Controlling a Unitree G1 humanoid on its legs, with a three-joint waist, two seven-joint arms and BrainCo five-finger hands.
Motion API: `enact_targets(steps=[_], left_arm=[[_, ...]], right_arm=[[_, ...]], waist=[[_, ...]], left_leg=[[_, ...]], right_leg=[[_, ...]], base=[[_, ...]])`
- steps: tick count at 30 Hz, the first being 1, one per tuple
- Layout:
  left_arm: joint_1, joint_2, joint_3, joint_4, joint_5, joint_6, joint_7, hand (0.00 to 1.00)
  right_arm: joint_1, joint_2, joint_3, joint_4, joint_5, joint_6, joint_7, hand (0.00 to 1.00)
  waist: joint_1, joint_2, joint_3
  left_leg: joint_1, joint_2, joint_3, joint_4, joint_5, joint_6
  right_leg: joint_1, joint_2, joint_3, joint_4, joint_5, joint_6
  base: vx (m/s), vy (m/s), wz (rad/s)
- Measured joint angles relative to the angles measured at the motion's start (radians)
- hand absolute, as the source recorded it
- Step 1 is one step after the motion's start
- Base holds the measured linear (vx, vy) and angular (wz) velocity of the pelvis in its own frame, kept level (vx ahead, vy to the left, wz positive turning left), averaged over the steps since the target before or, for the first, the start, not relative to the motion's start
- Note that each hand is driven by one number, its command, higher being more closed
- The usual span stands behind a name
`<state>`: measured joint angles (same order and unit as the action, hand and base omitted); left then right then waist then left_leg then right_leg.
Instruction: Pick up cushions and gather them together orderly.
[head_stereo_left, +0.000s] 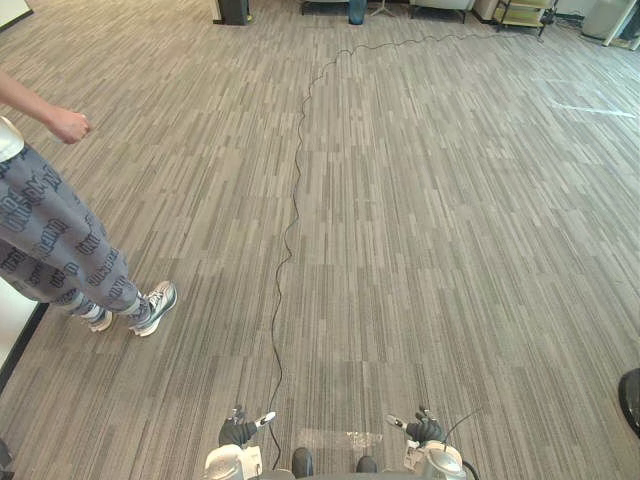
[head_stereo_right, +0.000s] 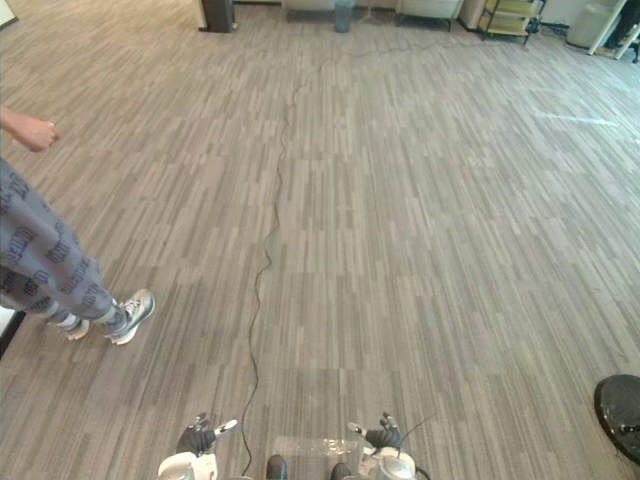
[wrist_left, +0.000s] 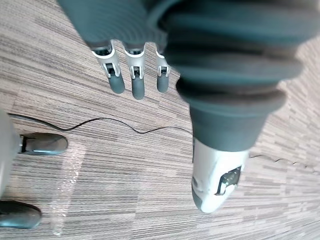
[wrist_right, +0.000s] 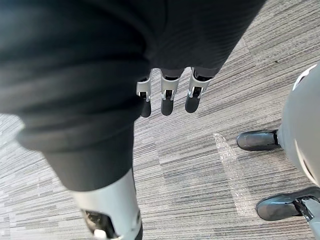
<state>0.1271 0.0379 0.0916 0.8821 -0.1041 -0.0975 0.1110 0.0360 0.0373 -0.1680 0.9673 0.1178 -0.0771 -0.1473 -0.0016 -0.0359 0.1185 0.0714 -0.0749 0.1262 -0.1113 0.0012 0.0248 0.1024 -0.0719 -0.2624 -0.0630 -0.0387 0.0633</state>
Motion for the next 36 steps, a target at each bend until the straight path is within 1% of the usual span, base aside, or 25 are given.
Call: enact_targets(steps=[5,14,17,22,31,36], left_arm=[[-0.017,0.009,0.008,0.037,0.006,0.007,0.0,0.0],[-0.025,0.013,0.01,0.061,0.004,0.008,-0.002,0.0],[-0.028,0.019,0.009,0.064,0.005,0.016,-0.002,0.0],[-0.028,0.022,0.009,0.075,0.005,0.018,-0.006,0.0],[-0.028,0.025,0.009,0.086,0.003,0.023,-0.009,0.0],[-0.027,0.025,0.009,0.086,0.003,0.025,-0.019,0.0]], right_arm=[[-0.018,-0.002,-0.017,0.035,-0.001,0.01,-0.002,0.0],[-0.018,0.0,-0.027,0.036,-0.001,0.01,-0.002,0.0],[-0.018,0.0,-0.026,0.036,-0.002,0.01,-0.002,0.0],[-0.021,0.0,-0.024,0.036,-0.039,0.019,0.0,0.0],[-0.024,-0.003,-0.024,0.037,-0.04,0.03,0.01,0.0],[-0.025,-0.009,-0.024,0.036,-0.039,0.03,0.011,0.0]], waist=[[-0.002,-0.001,0.001],[-0.002,0.0,0.002],[-0.002,0.0,0.002],[-0.005,0.0,0.002],[-0.007,0.002,0.004],[-0.007,0.006,0.01]], left_leg=[[0.0,-0.004,0.0,0.0,0.0,0.0],[0.002,-0.004,0.001,0.0,0.0,0.0],[0.002,-0.004,0.001,0.0,0.0,0.0],[0.003,-0.004,0.003,0.0,0.0,0.0],[0.007,-0.003,0.013,0.0,0.0,0.0],[0.005,-0.002,0.021,0.0,-0.012,-0.009]], right_leg=[[0.003,-0.002,-0.002,-0.004,0.0,0.0],[0.005,-0.003,-0.003,-0.004,0.0,0.0],[0.005,-0.003,-0.003,-0.004,0.0,0.0],[0.005,-0.003,-0.002,-0.004,0.0,0.0],[0.008,-0.003,0.003,-0.004,0.0,0.0],[0.005,-0.003,0.007,-0.005,0.0,0.0]], base=[[0.0,0.0,0.0],[-0.01,-0.004,0.0],[0.0,0.0,0.0],[0.0,0.0,0.0],[0.0,0.0,0.0],[0.0,-0.001,-0.03]])
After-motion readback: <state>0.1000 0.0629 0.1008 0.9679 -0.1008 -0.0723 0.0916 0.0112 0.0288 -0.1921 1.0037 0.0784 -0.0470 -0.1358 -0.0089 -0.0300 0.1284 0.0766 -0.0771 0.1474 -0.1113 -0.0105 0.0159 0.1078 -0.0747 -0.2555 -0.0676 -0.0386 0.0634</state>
